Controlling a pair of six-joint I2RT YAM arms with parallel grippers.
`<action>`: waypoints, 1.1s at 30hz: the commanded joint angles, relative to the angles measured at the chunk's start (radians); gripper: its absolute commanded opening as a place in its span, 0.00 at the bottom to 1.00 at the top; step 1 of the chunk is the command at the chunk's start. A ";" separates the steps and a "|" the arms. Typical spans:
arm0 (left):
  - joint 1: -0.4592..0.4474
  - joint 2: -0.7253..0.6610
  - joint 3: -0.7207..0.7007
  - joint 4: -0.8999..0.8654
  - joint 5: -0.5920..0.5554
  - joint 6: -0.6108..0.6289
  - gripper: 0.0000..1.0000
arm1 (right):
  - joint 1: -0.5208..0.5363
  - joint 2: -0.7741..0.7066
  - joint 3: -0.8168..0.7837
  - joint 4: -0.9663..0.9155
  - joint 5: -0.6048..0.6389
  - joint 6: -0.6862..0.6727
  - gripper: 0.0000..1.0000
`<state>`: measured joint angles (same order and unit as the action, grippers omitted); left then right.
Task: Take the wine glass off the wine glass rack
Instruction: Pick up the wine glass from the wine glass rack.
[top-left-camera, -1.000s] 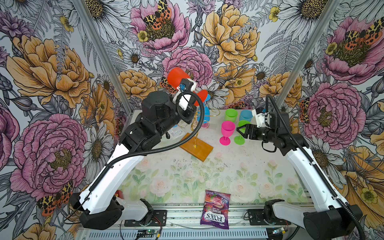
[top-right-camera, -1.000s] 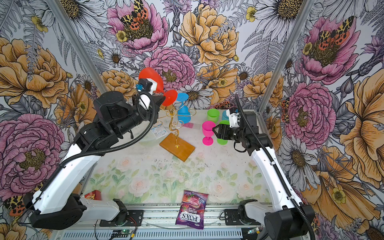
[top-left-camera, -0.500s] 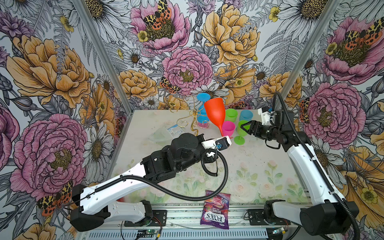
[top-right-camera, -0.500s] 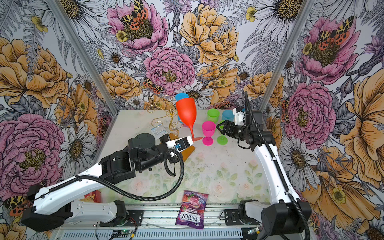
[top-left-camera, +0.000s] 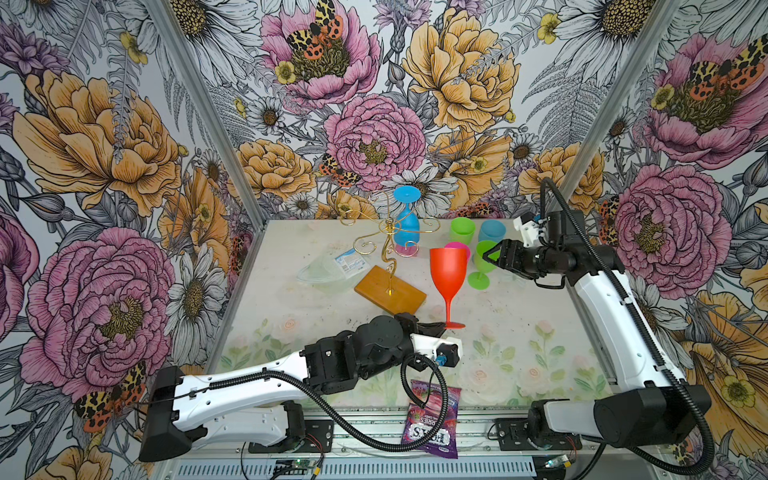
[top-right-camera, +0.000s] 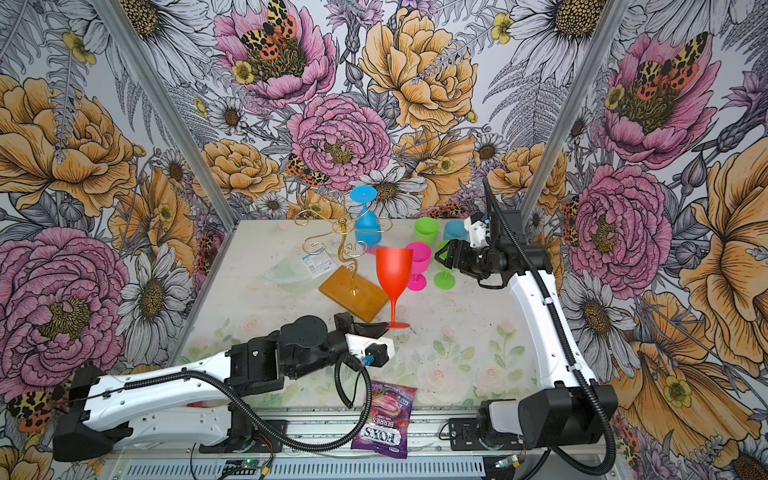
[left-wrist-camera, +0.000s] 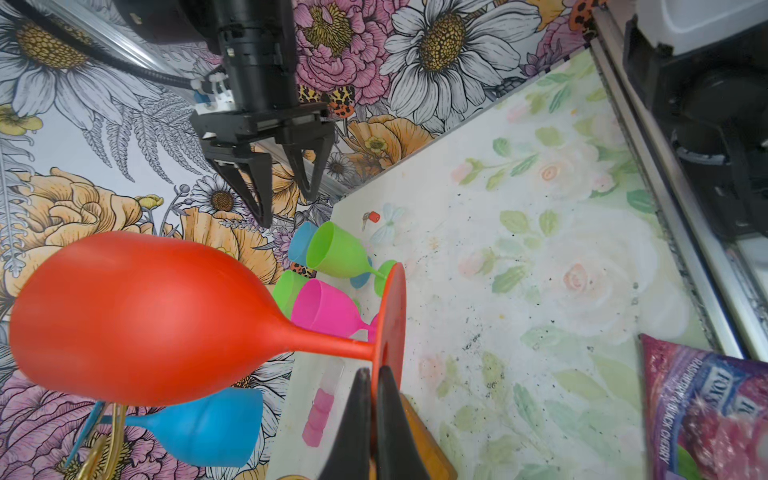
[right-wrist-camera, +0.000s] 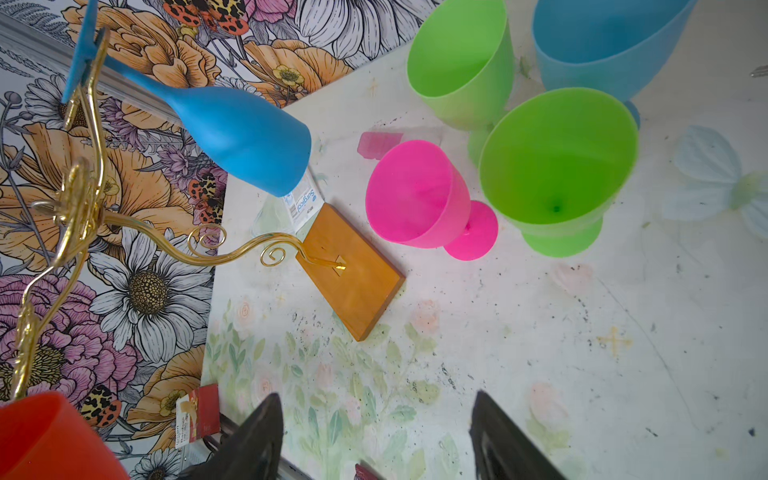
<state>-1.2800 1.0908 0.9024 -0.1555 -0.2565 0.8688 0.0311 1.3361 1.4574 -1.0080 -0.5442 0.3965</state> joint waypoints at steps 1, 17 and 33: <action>-0.008 0.018 -0.043 0.126 -0.059 0.111 0.00 | -0.008 0.012 0.046 -0.069 -0.013 -0.028 0.72; -0.042 0.176 -0.229 0.397 -0.229 0.455 0.00 | 0.121 0.011 0.227 -0.211 0.095 -0.035 0.72; -0.041 0.304 -0.233 0.579 -0.389 0.575 0.00 | 0.235 0.077 0.232 -0.328 0.135 -0.130 0.59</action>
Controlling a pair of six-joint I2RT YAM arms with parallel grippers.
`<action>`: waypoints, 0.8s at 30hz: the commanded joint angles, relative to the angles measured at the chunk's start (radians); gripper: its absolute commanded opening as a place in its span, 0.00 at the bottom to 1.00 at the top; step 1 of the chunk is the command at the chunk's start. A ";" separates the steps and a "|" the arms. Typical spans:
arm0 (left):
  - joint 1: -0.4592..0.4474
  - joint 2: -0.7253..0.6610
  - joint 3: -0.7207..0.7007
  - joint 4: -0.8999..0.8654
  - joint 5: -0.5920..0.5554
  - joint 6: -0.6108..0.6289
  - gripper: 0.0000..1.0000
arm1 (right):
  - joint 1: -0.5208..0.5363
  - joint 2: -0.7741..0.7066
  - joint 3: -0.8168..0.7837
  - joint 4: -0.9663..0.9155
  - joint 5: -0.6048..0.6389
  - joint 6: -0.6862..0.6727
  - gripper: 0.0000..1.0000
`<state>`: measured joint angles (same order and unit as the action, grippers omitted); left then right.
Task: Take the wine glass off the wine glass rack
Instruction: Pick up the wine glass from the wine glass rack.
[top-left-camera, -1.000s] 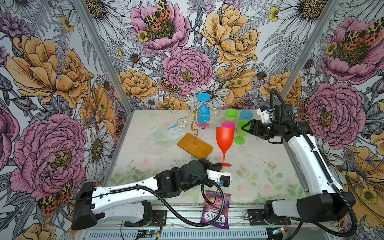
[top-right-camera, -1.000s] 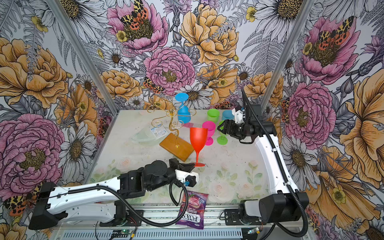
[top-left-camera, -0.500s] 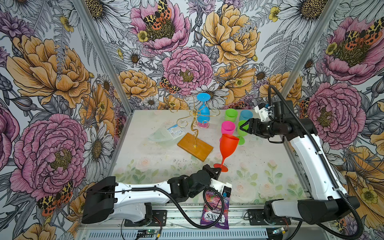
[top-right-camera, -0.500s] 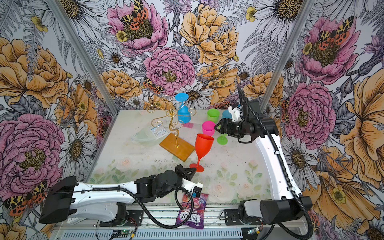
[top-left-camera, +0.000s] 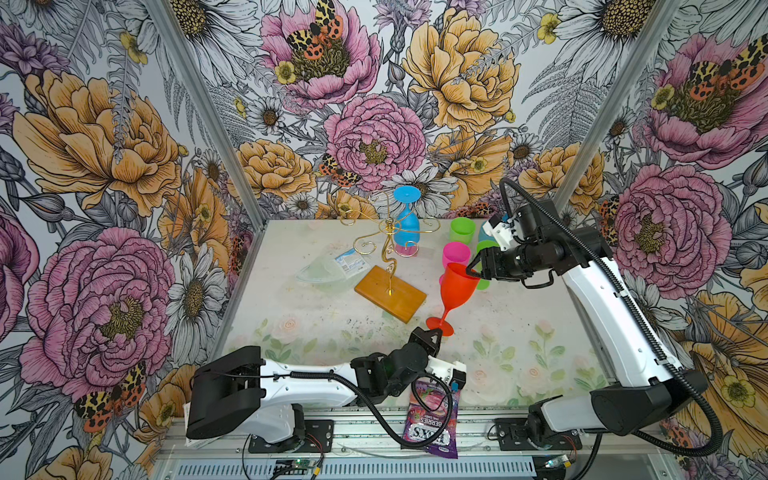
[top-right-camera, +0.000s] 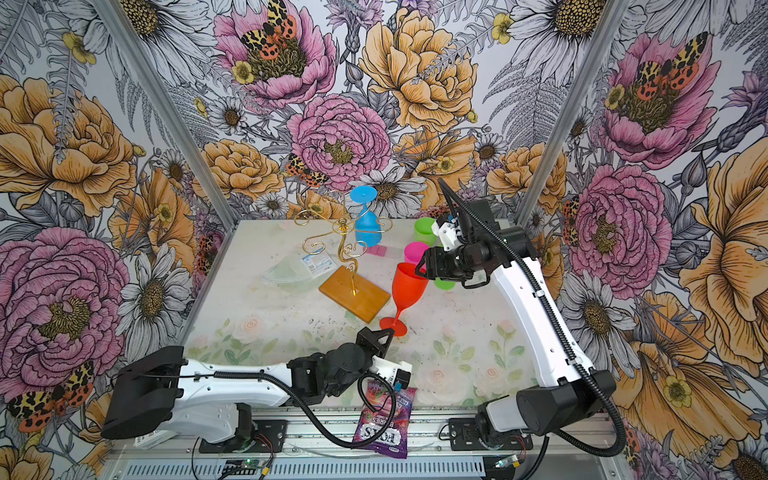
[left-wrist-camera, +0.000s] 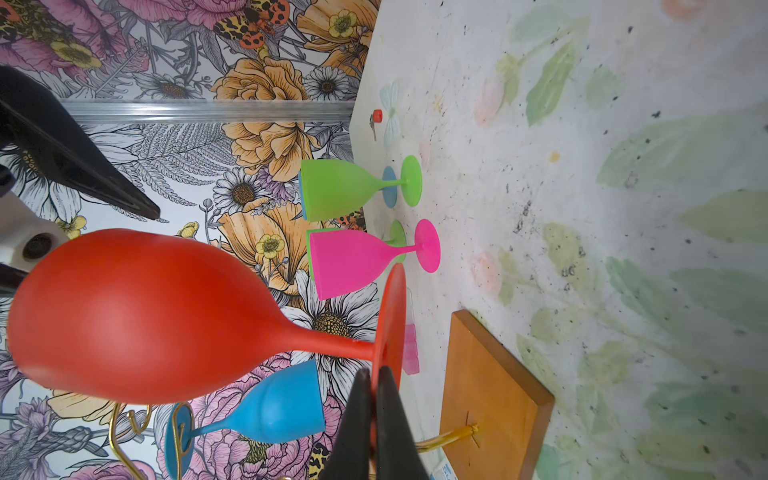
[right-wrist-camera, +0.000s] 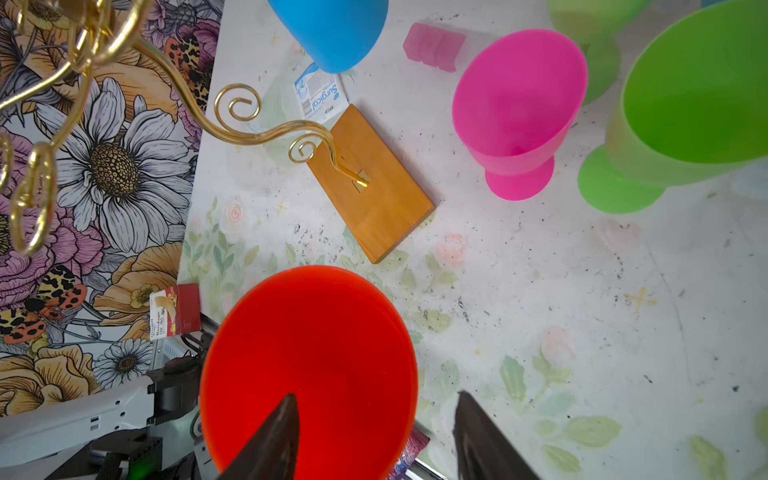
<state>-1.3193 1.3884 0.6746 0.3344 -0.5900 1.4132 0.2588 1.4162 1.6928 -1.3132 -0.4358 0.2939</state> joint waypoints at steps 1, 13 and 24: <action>-0.003 0.011 -0.004 0.101 -0.064 0.036 0.00 | 0.007 -0.002 -0.009 -0.025 0.024 -0.031 0.58; -0.002 0.044 0.001 0.147 -0.103 0.066 0.00 | 0.010 0.001 -0.036 -0.024 0.000 -0.043 0.29; -0.003 0.049 0.005 0.151 -0.119 0.064 0.00 | 0.011 0.003 -0.044 -0.024 -0.011 -0.047 0.04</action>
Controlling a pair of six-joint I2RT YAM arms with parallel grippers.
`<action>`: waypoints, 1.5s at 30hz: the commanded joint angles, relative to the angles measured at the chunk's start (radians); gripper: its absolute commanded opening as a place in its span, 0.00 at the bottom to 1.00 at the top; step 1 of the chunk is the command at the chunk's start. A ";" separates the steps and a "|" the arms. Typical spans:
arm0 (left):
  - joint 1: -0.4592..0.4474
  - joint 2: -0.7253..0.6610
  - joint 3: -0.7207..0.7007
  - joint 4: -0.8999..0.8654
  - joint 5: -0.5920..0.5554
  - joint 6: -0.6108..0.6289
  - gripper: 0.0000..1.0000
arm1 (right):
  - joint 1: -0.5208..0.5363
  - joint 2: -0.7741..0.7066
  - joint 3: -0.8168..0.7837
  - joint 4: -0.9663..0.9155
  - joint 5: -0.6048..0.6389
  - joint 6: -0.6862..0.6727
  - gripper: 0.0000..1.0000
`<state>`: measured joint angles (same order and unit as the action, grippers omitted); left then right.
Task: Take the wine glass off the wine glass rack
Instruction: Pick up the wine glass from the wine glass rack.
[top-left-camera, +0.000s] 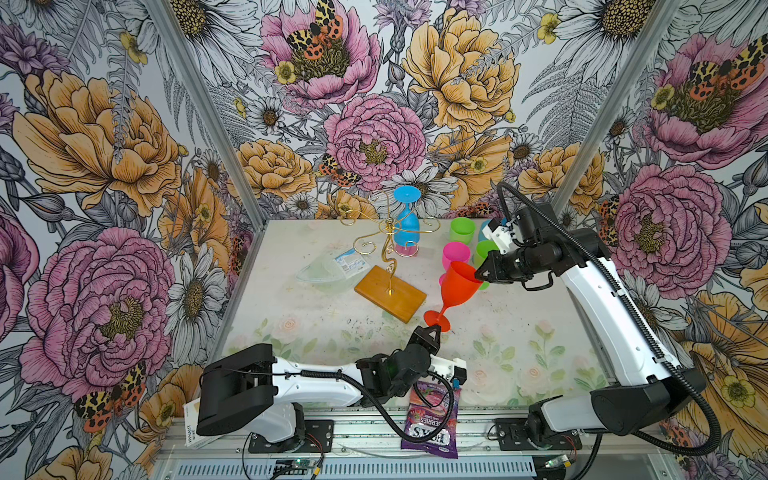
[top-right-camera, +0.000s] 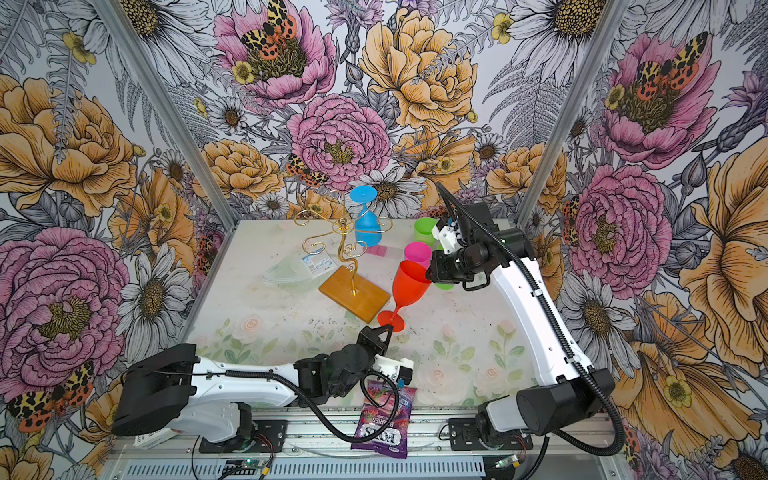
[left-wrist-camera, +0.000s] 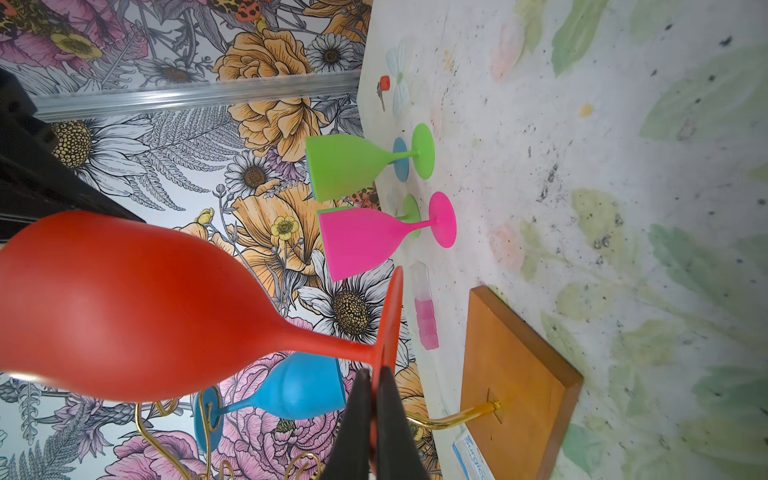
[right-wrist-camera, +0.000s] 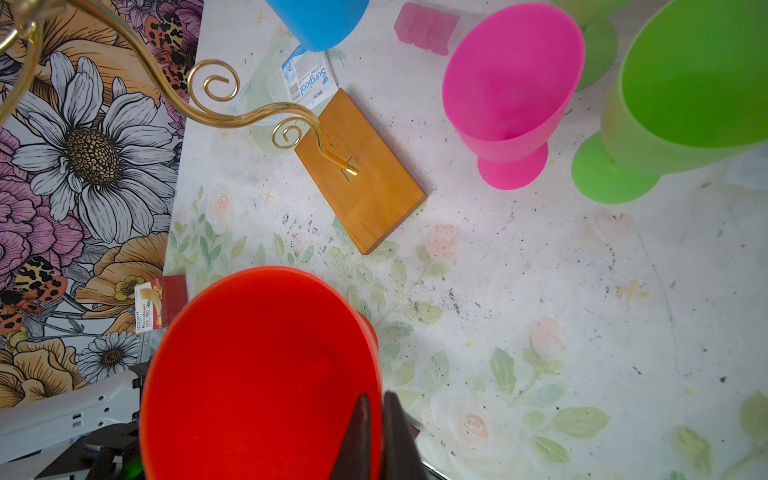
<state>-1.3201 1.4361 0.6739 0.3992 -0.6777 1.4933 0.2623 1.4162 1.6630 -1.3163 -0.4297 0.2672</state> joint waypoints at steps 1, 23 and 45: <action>-0.002 0.002 0.007 0.086 -0.031 -0.019 0.00 | 0.008 0.004 -0.014 -0.021 -0.018 -0.022 0.03; -0.031 -0.091 0.016 -0.102 -0.025 -0.261 0.40 | 0.008 0.023 0.056 0.105 0.187 0.017 0.00; 0.351 -0.567 0.074 -0.685 0.448 -1.268 0.94 | 0.098 0.042 -0.187 0.408 0.462 0.069 0.00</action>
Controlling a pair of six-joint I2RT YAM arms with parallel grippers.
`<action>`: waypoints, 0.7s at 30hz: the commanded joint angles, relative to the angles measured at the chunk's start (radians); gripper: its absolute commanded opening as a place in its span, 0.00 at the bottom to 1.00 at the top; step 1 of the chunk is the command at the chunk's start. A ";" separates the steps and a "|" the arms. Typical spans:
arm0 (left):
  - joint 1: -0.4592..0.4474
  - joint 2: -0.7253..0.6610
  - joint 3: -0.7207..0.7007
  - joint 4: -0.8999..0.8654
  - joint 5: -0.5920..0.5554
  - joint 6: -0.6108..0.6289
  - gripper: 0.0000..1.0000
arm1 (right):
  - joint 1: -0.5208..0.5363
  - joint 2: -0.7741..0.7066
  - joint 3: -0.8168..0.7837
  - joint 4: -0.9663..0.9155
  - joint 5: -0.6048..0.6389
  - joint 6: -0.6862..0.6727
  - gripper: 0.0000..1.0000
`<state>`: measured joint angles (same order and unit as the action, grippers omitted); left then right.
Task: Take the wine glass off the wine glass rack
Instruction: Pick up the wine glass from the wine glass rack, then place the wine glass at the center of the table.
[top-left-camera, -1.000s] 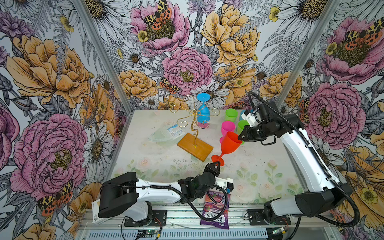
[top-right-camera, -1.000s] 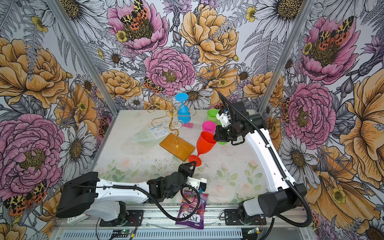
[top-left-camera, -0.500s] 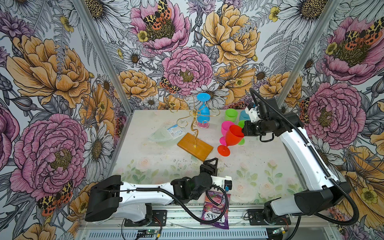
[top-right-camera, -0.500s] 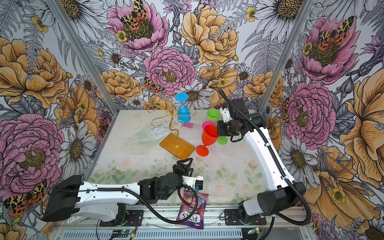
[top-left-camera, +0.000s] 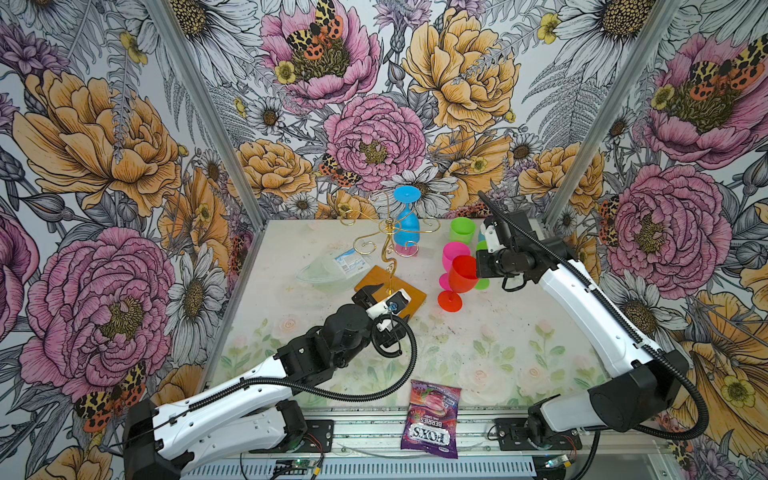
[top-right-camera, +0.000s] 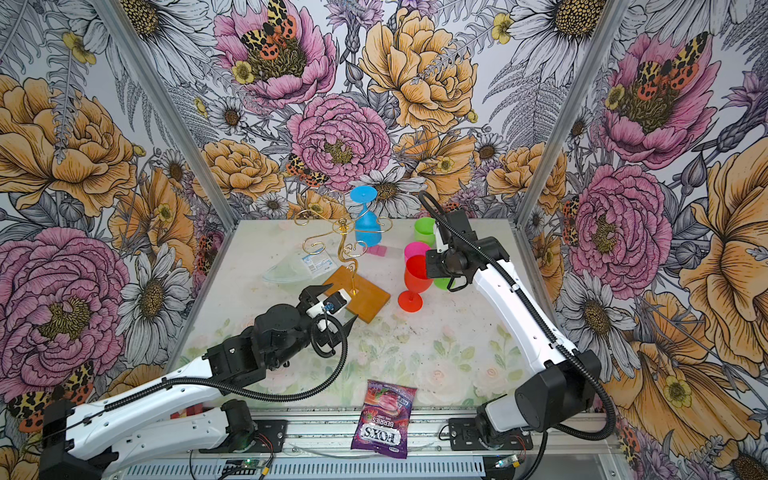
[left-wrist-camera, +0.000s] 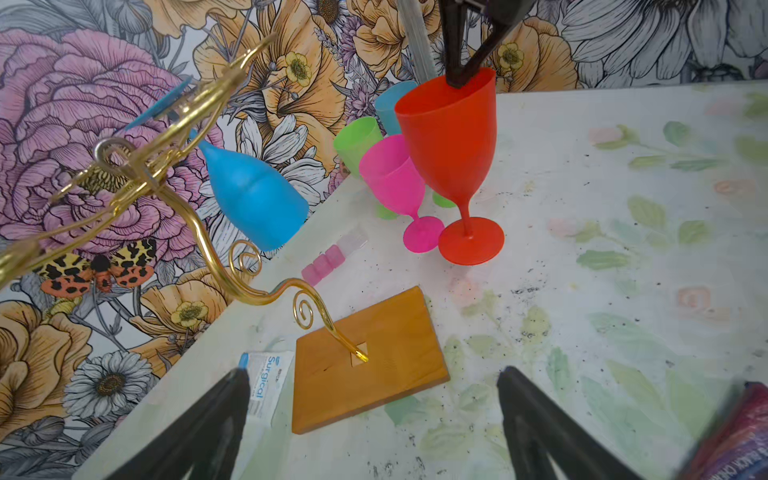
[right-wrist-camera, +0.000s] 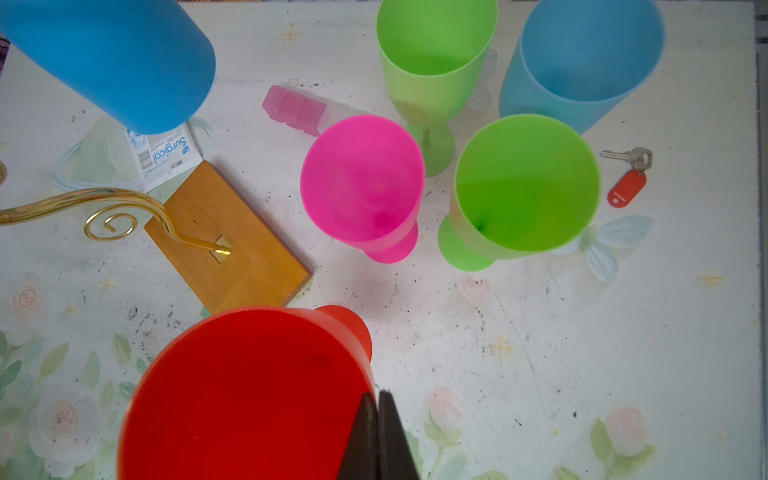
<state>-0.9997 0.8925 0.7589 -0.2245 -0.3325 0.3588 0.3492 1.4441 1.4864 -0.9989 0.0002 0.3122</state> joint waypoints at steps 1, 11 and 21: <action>0.050 -0.030 -0.010 -0.075 0.116 -0.148 0.94 | 0.014 0.019 -0.021 0.103 0.039 0.031 0.00; 0.162 -0.026 0.011 -0.102 0.270 -0.223 0.95 | 0.065 0.081 -0.069 0.177 0.143 0.062 0.00; 0.279 -0.071 0.014 -0.072 0.344 -0.273 0.95 | 0.083 0.138 -0.079 0.205 0.143 0.082 0.00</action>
<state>-0.7464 0.8474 0.7589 -0.3172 -0.0433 0.1238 0.4263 1.5631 1.4162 -0.8280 0.1287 0.3740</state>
